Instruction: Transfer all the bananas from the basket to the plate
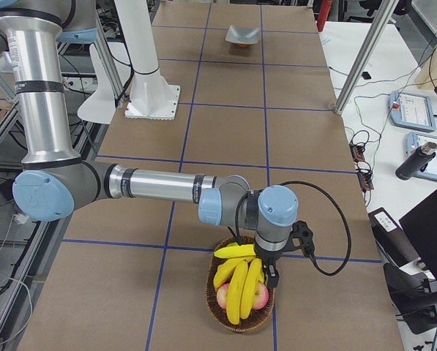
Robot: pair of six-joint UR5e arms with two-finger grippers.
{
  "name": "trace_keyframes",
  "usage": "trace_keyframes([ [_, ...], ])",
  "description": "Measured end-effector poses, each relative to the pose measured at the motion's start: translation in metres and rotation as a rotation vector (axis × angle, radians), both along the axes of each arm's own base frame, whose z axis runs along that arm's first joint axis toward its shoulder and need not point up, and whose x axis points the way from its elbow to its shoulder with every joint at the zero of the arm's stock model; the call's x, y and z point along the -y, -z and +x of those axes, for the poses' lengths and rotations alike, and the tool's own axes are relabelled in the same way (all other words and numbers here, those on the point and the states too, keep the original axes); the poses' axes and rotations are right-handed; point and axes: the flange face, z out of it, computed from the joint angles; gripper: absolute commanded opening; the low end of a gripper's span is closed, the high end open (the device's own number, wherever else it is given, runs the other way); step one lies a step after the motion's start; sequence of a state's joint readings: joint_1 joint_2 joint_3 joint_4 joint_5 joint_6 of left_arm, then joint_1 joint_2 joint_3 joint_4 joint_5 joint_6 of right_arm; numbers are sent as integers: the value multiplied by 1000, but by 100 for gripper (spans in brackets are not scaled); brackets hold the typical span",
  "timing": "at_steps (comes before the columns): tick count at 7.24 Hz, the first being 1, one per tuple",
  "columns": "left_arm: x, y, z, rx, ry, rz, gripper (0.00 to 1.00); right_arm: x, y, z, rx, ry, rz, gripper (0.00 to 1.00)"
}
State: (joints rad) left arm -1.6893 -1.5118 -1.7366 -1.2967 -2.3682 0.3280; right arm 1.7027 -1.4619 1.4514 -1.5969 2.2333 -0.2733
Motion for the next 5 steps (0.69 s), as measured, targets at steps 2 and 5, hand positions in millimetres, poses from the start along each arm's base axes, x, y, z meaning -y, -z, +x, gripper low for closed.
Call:
trace_keyframes([
  [2,1,1,1,2,4,15,100,0,1,0,0,0,4,100],
  [5,3,7,0,7,3,36,100,-6,6,-1,-5,1,17,100],
])
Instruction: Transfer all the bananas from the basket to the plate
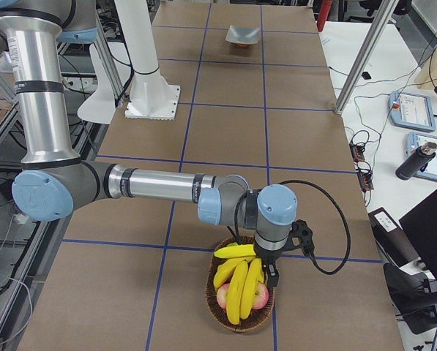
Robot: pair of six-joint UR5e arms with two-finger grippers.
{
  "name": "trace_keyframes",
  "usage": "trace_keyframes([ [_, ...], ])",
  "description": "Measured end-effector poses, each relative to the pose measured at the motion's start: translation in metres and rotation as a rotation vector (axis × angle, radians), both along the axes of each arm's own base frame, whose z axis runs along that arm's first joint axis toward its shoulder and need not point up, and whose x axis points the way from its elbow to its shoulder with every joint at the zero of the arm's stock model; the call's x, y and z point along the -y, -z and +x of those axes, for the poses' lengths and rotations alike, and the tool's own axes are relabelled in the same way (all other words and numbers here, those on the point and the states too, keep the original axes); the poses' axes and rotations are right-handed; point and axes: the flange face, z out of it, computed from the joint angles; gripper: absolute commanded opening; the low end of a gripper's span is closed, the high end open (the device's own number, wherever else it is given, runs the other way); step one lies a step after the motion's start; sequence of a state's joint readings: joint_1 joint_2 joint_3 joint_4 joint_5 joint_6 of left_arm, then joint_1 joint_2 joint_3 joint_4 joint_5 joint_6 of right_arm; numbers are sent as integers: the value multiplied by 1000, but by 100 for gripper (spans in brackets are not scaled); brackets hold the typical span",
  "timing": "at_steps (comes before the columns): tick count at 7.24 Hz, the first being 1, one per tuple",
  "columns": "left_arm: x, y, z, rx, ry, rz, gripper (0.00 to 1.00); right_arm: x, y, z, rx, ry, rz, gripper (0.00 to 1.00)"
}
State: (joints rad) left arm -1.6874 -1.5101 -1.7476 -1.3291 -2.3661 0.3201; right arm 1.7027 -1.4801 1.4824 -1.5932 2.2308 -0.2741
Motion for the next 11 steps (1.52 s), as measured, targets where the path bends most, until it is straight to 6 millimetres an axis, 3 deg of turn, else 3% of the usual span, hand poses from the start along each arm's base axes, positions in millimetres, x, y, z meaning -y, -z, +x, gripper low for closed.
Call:
trace_keyframes([
  [3,8,19,-1,4,6,44,100,-29,25,-3,-15,-4,52,100],
  [6,23,45,-3,22,18,192,100,-24,65,-10,-12,0,171,100],
  [9,29,50,-4,29,18,291,100,-30,63,-46,76,16,181,100],
  [11,28,49,-3,26,18,294,100,-57,38,-83,90,47,197,99],
])
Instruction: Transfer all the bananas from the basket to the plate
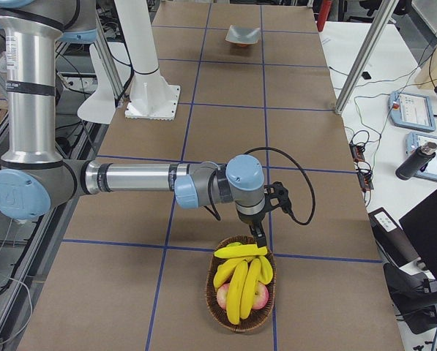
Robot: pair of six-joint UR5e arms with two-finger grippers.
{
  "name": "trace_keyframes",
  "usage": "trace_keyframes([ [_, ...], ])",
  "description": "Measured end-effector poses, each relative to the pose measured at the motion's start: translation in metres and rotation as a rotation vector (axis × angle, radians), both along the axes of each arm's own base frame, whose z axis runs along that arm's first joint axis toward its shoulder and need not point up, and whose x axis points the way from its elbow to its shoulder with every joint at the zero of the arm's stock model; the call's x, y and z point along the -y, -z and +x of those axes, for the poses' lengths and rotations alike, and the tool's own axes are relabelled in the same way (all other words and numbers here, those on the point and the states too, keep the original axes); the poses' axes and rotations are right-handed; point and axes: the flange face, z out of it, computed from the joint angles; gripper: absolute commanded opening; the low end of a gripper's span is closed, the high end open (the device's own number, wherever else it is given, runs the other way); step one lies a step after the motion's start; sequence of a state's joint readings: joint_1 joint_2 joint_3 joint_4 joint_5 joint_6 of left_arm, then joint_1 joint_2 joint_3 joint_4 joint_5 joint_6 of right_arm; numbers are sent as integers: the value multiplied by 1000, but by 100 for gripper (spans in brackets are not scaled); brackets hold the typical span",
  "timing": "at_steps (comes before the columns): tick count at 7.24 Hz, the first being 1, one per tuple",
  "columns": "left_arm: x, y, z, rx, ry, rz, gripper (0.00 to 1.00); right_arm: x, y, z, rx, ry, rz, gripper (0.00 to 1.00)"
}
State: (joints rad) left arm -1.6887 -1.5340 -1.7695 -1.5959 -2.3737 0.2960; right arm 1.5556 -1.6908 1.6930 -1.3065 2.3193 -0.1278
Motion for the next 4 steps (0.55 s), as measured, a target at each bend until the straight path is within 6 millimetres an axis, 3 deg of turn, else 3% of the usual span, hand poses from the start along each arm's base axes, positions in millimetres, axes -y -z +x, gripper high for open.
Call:
trace_keyframes([
  [2,-1,-1,0,-1,-1,-1,100,-30,-28,-16,-41,-9,-8,97],
  [4,-2,-2,0,-1,-1,-3,100,-43,-42,-31,-53,-50,-47,93],
])
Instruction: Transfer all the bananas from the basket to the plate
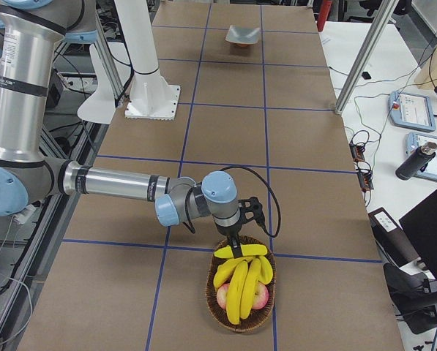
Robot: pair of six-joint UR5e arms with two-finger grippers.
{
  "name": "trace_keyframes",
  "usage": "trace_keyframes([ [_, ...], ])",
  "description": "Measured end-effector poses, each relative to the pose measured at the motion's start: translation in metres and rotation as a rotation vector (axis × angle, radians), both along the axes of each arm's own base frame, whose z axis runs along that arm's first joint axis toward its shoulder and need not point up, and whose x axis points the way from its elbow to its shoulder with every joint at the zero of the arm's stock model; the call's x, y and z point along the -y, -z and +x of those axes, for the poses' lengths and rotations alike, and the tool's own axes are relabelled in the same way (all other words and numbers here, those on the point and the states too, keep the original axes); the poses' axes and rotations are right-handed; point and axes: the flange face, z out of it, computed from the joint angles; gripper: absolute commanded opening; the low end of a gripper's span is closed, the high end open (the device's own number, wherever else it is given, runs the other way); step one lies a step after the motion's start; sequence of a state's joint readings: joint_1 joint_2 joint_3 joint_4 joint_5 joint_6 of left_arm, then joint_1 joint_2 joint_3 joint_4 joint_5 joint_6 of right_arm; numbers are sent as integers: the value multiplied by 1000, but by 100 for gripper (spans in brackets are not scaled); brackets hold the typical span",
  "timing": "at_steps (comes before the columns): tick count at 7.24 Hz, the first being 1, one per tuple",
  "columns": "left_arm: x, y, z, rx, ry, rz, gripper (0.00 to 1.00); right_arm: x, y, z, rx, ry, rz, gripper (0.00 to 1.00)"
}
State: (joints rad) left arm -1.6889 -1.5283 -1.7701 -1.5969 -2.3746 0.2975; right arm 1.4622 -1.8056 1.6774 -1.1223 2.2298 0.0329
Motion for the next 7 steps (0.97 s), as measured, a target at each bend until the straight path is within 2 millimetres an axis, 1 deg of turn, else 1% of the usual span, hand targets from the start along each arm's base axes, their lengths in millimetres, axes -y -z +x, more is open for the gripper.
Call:
trace_keyframes([
  [1,0,-1,0,0,0,-1,100,-4,-10,-7,-5,-23,-12,92],
  [2,-1,-1,0,0,0,-2,100,-6,-22,-13,-13,-38,-13,82],
  [3,-1,-2,0,0,0,-3,100,-7,-29,-19,-18,-45,-8,66],
  [4,-1,-2,0,0,0,-4,100,-7,-32,-24,-20,-43,-5,63],
  [6,-1,-2,0,0,0,-3,100,-7,-33,-34,-21,-23,-4,62],
  [7,-1,-2,0,0,0,-3,100,-8,-34,-36,-22,-17,-3,55],
])
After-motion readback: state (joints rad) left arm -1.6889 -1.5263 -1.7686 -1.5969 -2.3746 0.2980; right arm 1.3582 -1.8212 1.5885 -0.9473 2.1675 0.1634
